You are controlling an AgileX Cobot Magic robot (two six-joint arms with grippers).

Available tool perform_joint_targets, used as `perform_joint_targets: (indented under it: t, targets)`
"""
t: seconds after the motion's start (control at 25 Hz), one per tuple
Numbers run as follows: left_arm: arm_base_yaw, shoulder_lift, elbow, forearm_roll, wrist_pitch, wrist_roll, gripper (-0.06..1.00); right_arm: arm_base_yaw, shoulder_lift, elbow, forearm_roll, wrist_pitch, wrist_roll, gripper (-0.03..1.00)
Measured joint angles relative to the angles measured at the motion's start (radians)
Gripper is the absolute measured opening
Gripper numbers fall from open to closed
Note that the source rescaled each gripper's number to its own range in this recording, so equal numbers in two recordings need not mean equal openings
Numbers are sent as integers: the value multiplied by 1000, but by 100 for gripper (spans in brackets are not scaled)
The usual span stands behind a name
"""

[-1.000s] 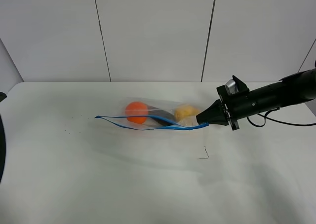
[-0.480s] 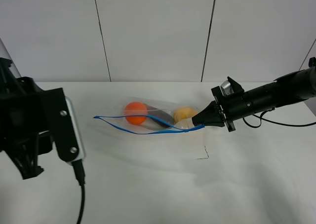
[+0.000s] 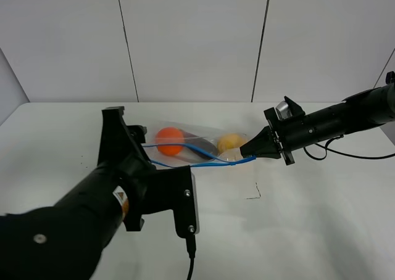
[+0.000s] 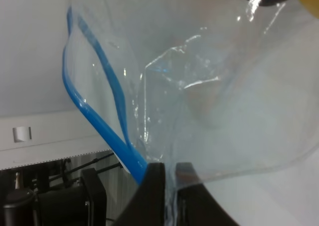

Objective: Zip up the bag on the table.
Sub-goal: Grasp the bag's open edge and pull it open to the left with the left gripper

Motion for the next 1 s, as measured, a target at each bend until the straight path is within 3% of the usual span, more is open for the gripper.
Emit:
perform_joint_targets:
  t: [0.12,0.36,0.6,1.0]
  targets:
    - [-32,74,0,128,-57,-134,71,0,0,0,-1,0,3,0]
    - [-55,236,-92,222,-107,-337,71,0,0,0,-6,-1,4,0]
    - [-40,404,-238,233,-129,-359,71,0,0,0,-8,-1,7,0]
    - [68,469,-311,232,-221,-361,67,0,0,0,-9,6,7,0]
